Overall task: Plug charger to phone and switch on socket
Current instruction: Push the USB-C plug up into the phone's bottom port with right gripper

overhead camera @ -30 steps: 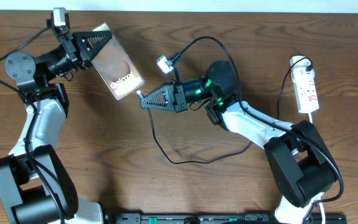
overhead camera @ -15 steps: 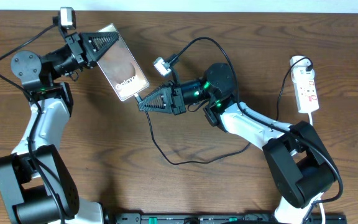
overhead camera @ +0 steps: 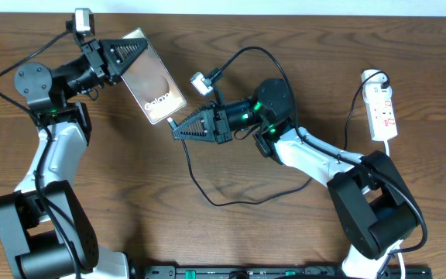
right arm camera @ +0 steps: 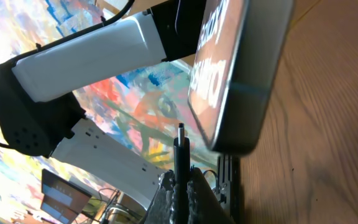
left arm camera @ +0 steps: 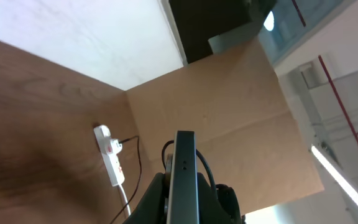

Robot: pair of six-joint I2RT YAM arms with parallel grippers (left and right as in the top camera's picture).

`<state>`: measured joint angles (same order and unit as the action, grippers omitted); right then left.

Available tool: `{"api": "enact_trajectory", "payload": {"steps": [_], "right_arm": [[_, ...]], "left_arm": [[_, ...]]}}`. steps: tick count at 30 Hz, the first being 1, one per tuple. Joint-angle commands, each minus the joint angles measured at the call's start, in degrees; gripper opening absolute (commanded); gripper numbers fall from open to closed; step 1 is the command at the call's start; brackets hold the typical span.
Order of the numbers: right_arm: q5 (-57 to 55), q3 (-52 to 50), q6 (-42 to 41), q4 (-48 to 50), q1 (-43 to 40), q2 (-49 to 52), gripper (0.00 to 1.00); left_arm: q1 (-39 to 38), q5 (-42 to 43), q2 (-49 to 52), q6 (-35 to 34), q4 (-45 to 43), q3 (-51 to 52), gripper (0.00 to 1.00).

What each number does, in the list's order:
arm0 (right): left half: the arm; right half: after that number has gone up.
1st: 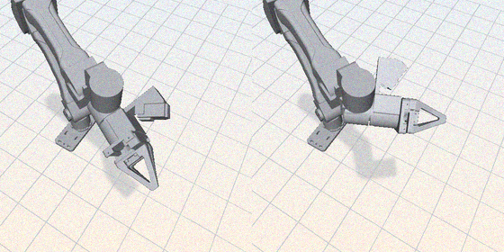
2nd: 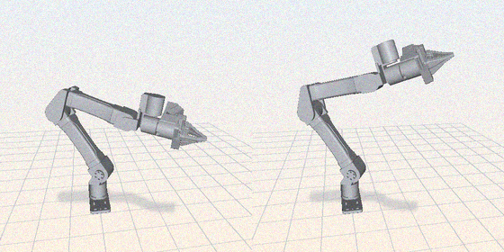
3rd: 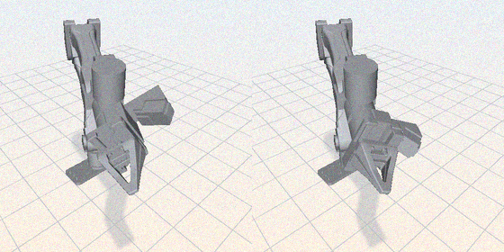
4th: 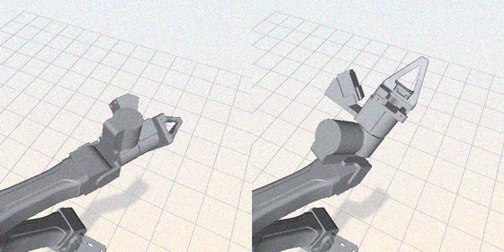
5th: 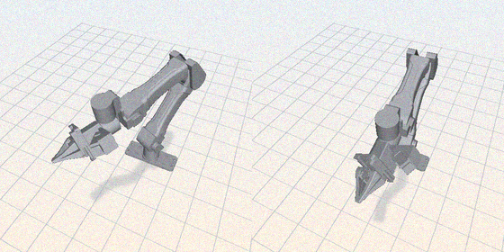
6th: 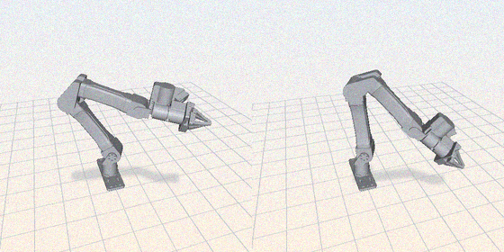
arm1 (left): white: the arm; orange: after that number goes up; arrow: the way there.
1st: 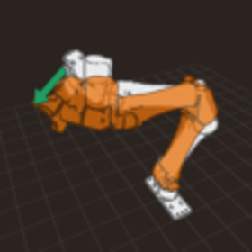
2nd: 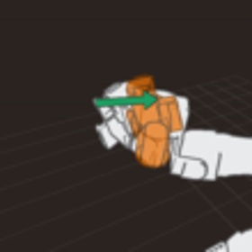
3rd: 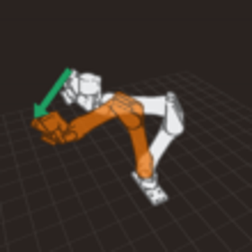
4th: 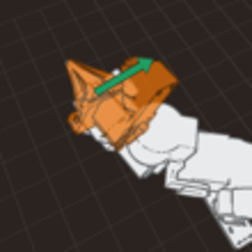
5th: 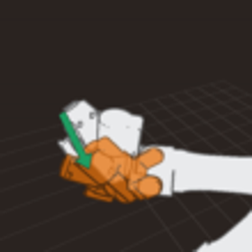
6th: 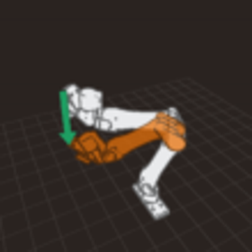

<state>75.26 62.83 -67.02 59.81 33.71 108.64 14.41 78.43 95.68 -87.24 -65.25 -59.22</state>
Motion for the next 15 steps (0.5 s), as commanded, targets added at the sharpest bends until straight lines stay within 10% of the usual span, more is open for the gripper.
{"api": "enact_trajectory", "payload": {"steps": [1,15], "right_arm": [[0.55,0.26,-0.02,0.17,0.02,0.13,0.01],[0.11,0.26,-0.07,0.15,-0.09,0.13,0.01]], "left_arm": [[0.68,-0.68,-0.85,-0.9,1.42,-0.26,0.07],[0.61,1.77,-0.85,-1.4,1.33,-0.26,0.07]]}}
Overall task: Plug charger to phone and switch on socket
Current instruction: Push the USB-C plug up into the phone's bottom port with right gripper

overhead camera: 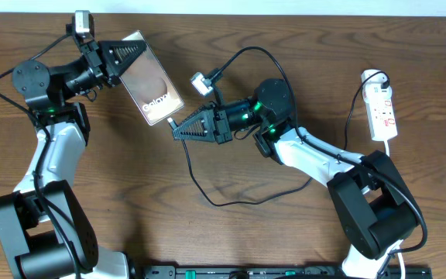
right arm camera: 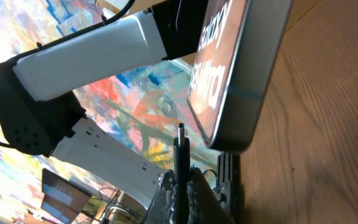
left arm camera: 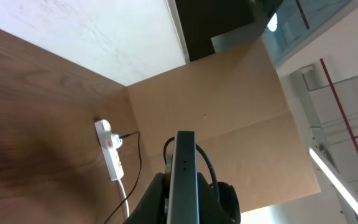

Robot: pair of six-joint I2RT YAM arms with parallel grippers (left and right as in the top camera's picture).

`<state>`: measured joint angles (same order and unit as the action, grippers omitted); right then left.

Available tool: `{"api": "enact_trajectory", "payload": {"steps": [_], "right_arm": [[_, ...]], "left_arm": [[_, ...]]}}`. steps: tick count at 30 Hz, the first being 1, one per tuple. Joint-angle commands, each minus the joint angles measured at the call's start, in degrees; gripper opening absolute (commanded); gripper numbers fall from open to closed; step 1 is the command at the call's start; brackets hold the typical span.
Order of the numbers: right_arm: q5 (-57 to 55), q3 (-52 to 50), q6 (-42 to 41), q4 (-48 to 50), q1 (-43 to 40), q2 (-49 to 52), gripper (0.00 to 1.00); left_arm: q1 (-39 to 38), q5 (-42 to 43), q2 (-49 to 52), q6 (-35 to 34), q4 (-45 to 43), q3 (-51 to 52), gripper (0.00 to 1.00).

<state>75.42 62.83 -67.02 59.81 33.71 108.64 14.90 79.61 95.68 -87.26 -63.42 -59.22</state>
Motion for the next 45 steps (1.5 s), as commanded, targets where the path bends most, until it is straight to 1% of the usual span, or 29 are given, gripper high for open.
{"api": "enact_trajectory", "payload": {"steps": [1,10,23,26,41,45], "right_arm": [[-0.09,0.26,-0.26,0.15,-0.09,0.13,0.01],[-0.96,0.26,-0.26,-2.86,-0.07,0.13,0.01],[-0.92,0.26,0.04,-2.38,-0.09,0.13,0.01],[-1.36,0.26,0.22,-2.16,-0.09,0.13,0.01],[-1.92,0.26,0.22,-2.21,-0.07,0.13,0.01],[-1.99,0.26,0.22,-2.21,-0.09,0.13,0.01]], "left_arm": [[0.13,0.55,-0.85,-1.4,-0.5,-0.26,0.07],[0.13,0.55,-0.85,-1.38,-0.5,-0.26,0.07],[0.13,1.4,-0.85,-1.25,-0.52,-0.26,0.08],[0.13,2.29,-0.85,0.22,-0.52,-0.26,0.07],[0.11,2.21,-0.85,-0.28,-0.5,-0.24,0.07],[-1.05,2.19,-0.85,-0.24,-0.5,-0.24,0.07]]}}
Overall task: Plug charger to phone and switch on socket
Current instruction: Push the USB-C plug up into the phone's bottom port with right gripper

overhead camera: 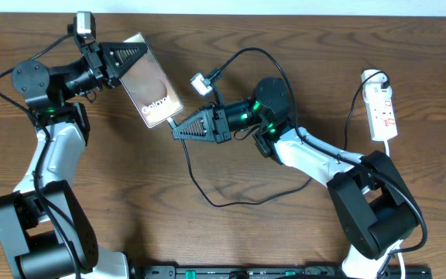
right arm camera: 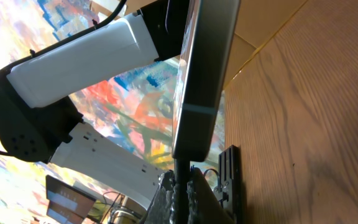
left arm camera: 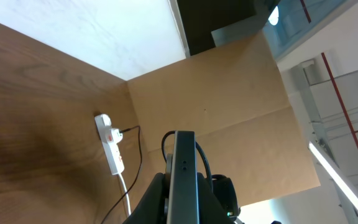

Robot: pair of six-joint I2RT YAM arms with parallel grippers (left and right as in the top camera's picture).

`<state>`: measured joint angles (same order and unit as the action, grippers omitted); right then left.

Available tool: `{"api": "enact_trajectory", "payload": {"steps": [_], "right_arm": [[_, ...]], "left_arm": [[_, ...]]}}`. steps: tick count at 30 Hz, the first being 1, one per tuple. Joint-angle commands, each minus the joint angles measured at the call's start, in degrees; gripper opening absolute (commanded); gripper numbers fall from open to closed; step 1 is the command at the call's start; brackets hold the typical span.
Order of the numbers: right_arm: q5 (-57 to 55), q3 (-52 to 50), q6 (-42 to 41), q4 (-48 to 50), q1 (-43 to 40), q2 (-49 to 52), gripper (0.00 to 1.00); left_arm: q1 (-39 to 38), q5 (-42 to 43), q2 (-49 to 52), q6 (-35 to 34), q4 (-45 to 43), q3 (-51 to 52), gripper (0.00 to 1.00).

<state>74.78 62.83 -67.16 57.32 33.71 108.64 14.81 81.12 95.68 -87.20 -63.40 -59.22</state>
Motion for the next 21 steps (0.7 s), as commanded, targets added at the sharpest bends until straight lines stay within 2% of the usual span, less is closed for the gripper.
{"api": "enact_trajectory", "payload": {"steps": [1,11,21], "right_arm": [[-1.36,0.26,0.35,0.28,-0.09,0.13,0.01],[-1.33,0.26,0.33,0.24,-0.09,0.13,0.01],[-5.05,0.26,-1.18,0.07,-0.02,0.13,0.01]], "left_arm": [[-1.38,0.66,-0.85,-0.31,-0.52,-0.24,0.07],[-2.32,0.46,-0.85,-0.24,-0.55,-0.24,0.07],[-2.4,4.02,-0.85,3.69,-0.55,-0.24,0.07]]}}
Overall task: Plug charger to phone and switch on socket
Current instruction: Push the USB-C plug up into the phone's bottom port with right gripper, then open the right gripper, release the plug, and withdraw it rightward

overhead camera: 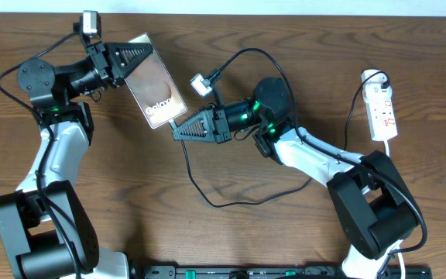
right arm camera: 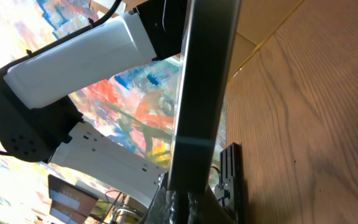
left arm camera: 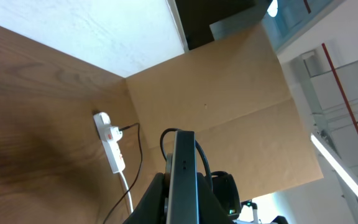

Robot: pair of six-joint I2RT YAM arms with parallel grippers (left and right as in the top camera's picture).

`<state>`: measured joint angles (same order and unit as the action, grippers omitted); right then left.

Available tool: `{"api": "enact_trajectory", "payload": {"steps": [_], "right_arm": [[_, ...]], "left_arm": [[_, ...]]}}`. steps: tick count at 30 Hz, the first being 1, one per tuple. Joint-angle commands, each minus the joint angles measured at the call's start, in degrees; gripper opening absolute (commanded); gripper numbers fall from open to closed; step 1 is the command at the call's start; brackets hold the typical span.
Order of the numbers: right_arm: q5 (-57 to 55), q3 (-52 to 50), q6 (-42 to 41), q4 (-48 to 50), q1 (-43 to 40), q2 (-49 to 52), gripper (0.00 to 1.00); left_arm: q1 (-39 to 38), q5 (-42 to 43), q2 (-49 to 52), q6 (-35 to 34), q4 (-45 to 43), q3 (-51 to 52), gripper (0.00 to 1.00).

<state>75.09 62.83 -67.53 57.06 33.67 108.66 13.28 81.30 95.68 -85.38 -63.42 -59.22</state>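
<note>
A Galaxy phone (overhead camera: 155,81) hangs tilted above the table with my left gripper (overhead camera: 138,53) shut on its upper end; its dark edge (left arm camera: 184,174) rises between the fingers in the left wrist view. My right gripper (overhead camera: 178,131) is shut on the charger plug, and the phone's bottom edge (right arm camera: 194,149) rests right on the fingertips, hiding the plug tip. The black cable (overhead camera: 207,194) loops over the table. The white socket strip (overhead camera: 382,115) lies at the far right.
A white adapter block (overhead camera: 200,82) sits on the cable behind the right gripper. The socket strip (left arm camera: 112,149) and its white lead (overhead camera: 397,151) run down the right side of the table. A dark bar lines the table's front edge (overhead camera: 285,271).
The phone has moved a little toward the right gripper. Its bottom edge now covers the plug tip completely and sits down on the right fingertips.
At first the plug tip stood bare beside the phone's lower corner, with a gap. The phone then turned edge-on over the plug and its bottom edge met the tip. Now the tip is hidden under that edge.
</note>
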Motion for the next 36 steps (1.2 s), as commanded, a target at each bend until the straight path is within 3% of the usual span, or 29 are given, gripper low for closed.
{"api": "enact_trajectory", "payload": {"steps": [1,23,26,28,30,32,36], "right_arm": [[-6.6,0.26,-0.81,0.33,0.02,0.11,0.01],[-11.98,0.26,-0.57,0.35,-0.09,0.11,0.04],[-11.3,0.26,-0.57,0.35,-0.09,0.11,0.18],[-11.06,0.26,-0.52,0.35,-0.04,0.11,0.49],[-10.43,0.26,-0.52,0.35,-0.02,0.11,0.68],[-9.4,0.26,-0.5,0.37,-0.04,0.11,0.96],[-6.91,0.26,0.72,0.37,-0.04,0.11,0.99]], "left_arm": [[-0.9,4.44,-0.85,2.03,-0.52,-0.24,0.07],[-3.08,6.12,-0.85,3.54,-0.52,-0.24,0.07],[-3.08,6.1,-0.85,3.78,-0.5,-0.24,0.07],[-3.08,6.1,-0.85,4.22,-0.52,-0.24,0.07],[-3.08,6.1,-0.85,4.74,-0.52,-0.24,0.07],[-3.06,5.9,-0.85,4.83,-0.52,-0.24,0.07],[-2.64,4.79,-0.85,5.46,-0.5,-0.24,0.07]]}}
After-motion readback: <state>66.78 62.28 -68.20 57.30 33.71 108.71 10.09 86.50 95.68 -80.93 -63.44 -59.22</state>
